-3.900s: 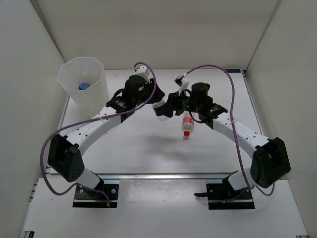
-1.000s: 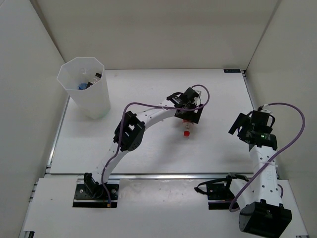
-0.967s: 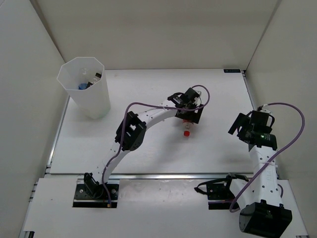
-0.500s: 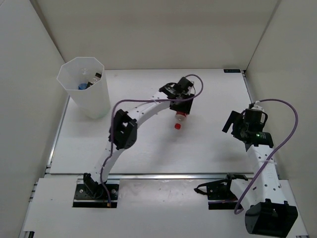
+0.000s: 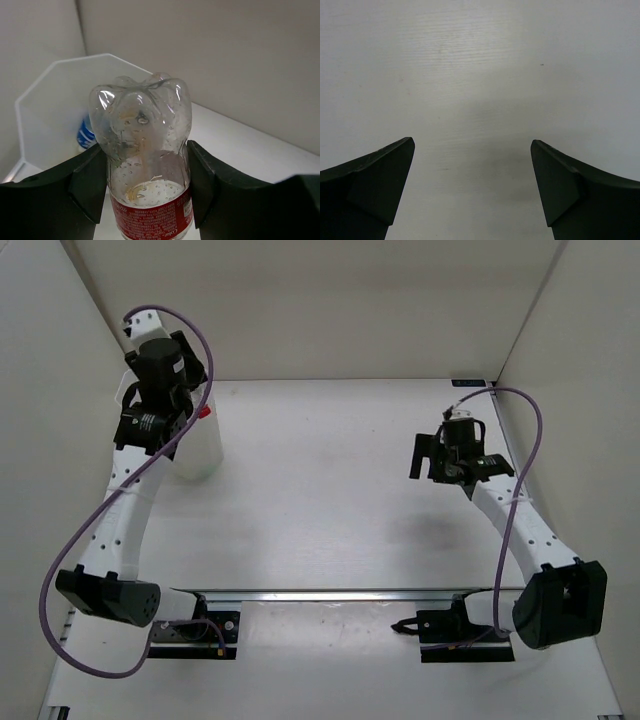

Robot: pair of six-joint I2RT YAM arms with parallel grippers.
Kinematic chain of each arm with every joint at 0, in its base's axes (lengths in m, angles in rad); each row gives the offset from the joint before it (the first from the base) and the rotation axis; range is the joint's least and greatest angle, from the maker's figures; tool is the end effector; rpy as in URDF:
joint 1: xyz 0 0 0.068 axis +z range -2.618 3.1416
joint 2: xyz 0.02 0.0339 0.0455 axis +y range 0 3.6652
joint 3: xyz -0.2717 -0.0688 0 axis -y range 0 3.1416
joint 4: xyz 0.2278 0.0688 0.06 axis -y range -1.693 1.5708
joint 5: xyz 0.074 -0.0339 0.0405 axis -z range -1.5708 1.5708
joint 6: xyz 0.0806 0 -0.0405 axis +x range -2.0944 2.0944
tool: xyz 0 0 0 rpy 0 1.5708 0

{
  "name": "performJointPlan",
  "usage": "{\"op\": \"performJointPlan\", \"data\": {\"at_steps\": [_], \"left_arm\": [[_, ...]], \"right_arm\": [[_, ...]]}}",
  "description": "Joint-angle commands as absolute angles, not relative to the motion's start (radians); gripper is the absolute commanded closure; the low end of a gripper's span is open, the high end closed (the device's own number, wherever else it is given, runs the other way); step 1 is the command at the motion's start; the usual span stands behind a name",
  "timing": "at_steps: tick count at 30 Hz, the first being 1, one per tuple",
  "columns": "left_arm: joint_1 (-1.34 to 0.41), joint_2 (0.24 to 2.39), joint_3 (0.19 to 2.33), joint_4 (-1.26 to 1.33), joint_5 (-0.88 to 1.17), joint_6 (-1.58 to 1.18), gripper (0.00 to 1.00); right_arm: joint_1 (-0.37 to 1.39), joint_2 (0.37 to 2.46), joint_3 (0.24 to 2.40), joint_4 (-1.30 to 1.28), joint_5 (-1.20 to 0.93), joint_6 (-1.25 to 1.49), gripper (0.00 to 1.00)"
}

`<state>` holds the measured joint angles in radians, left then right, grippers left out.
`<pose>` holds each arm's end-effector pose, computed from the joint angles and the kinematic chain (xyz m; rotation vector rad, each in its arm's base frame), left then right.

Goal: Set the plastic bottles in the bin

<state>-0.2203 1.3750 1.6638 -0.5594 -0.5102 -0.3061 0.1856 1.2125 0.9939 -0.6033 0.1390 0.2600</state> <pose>0.3087 -0.0288 0.4638 -0.4272 1.7560 0.0957 0.2624 0.0379 0.2645 0.1537 2.3779 0.0451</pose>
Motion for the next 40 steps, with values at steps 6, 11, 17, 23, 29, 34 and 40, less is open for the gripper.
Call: {"op": "performJointPlan", "data": {"at_steps": [6,11,17,23,29,34,40], "left_arm": [[-0.054,1.508,1.678,-0.469,-0.699,-0.271,0.62],[-0.002,1.627,1.766,-0.48,-0.644,-0.351,0.51],[-0.006,1.623,1.73,-0.471,-0.578,-0.41,0.01],[-0.035,1.476,1.69,-0.535,-0.425,-0.426,0.01],[-0.347,1.318,1.482,-0.659,-0.241,-0.417,0.01],[-0.552,1.231,1.125,-0.649,-0.081,-0.487,0.01],[-0.359,1.051,0.844,-0.713,-0.135,-0.529,0.01]], "right_arm": [[0.304,1.339,1.157,-0.551,0.199,0.222,0.0],[0.327,1.362,1.178,-0.555,0.187,0.219,0.01],[0.318,1.367,1.173,-0.571,0.176,0.236,0.01],[0.267,1.356,1.206,-0.618,0.109,0.242,0.01],[0.167,1.365,1.219,-0.778,0.064,0.294,0.01],[0.114,1.299,1.157,-0.842,0.1,0.296,0.01],[0.069,1.131,1.017,-0.811,0.055,0.285,0.01]]}}
